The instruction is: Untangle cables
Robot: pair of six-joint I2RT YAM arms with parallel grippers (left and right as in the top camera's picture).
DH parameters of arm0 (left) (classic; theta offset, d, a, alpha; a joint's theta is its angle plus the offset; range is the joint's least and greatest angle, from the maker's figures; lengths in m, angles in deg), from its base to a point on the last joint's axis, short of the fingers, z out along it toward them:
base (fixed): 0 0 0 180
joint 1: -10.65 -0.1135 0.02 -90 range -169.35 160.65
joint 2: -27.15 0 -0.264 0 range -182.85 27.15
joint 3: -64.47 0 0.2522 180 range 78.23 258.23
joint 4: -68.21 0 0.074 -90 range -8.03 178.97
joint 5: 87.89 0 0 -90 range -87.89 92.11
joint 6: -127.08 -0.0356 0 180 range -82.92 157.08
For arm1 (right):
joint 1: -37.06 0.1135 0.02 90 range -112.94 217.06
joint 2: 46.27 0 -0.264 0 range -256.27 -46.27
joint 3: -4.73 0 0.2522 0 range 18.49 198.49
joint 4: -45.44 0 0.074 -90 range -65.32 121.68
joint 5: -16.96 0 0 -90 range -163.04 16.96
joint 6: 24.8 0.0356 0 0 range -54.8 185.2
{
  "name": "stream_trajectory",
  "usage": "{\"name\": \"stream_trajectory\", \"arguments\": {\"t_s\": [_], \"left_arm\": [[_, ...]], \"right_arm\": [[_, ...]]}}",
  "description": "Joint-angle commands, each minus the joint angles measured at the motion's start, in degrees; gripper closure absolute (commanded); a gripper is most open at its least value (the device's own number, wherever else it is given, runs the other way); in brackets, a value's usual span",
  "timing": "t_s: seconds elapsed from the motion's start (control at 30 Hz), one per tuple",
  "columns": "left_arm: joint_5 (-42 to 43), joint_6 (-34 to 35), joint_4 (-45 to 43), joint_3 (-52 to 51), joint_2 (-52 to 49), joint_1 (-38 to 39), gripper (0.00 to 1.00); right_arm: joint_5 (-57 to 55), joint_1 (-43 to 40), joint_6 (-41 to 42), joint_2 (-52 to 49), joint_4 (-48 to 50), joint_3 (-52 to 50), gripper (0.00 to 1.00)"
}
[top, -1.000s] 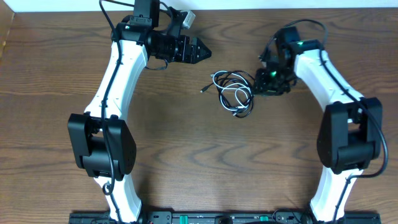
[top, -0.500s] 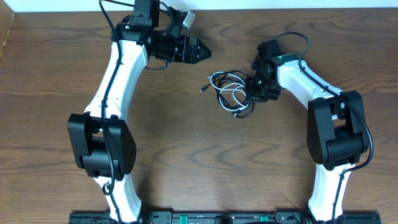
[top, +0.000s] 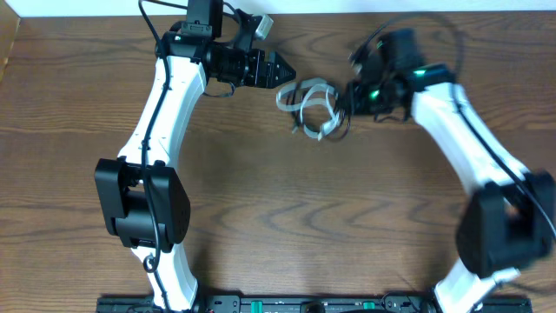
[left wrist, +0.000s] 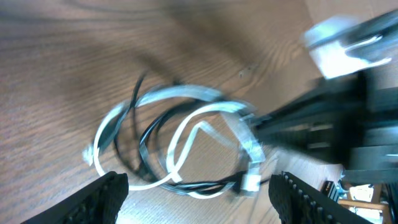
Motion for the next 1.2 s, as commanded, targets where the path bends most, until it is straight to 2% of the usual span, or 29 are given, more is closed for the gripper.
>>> {"name": "stream_trajectory", "arguments": {"t_s": [0.0, 0.13, 0.3, 0.47, 0.5, 0.6, 0.67, 0.7, 0.77, 0.87, 1.07, 1.13, 1.17], "left_arm": [[7.8, -1.0, -0.5, 0.0, 0.4, -0.1, 0.23], [10.3, -1.0, -0.7, 0.0, 0.4, 0.0, 0.23], [5.9, -1.0, -0.6, 0.0, 0.4, 0.2, 0.23], [-6.3, -0.6, -0.1, 0.0, 0.4, 3.6, 0.23], [-11.4, 1.7, -0.2, 0.0, 0.4, 4.8, 0.23], [-18.1, 6.4, -0.5, 0.0, 0.4, 5.1, 0.23], [-24.9, 11.6, -0.4, 0.0, 0.4, 5.0, 0.23], [-30.9, 15.6, 0.0, 0.0, 0.4, 4.7, 0.23], [-34.7, 17.9, 0.7, 0.0, 0.4, 4.3, 0.23], [-36.0, 19.7, 1.6, 0.0, 0.4, 3.3, 0.24], [-35.3, 20.5, 1.9, 0.0, 0.4, 2.7, 0.36], [-33.3, 20.5, 1.3, 0.0, 0.4, 2.8, 0.43], [-32.2, 20.3, 1.1, 0.0, 0.4, 2.8, 0.52]], "right_arm": [[3.6, -1.8, 7.9, 5.3, 0.8, 1.6, 0.99], [10.4, -3.1, 8.1, 6.2, 0.8, 1.6, 0.99], [14.8, -3.7, 5.4, 6.2, 1.6, 1.6, 0.99], [19.6, -3.7, 4.3, 6.3, 4.6, 1.6, 0.99], [20.8, -3.7, 4.2, 6.4, 5.4, 1.6, 0.99], [23.8, -3.8, 3.3, 6.4, 6.3, 1.6, 0.99], [25.3, -4.6, 3.1, 7.0, 6.4, 1.6, 0.99], [25.3, -6.2, 2.7, 8.1, 5.9, 1.6, 0.99], [25.1, -8.1, 1.5, 9.3, 4.5, 1.6, 0.99], [21.6, -12.2, -0.9, 11.6, -0.6, 1.6, 0.99], [19.2, -20.4, -5.9, 14.8, -8.9, 1.6, 0.99], [19.1, -20.5, -6.4, 14.8, -9.6, 1.6, 0.99], [19.1, -20.4, -6.9, 14.8, -9.9, 1.6, 0.99]]}}
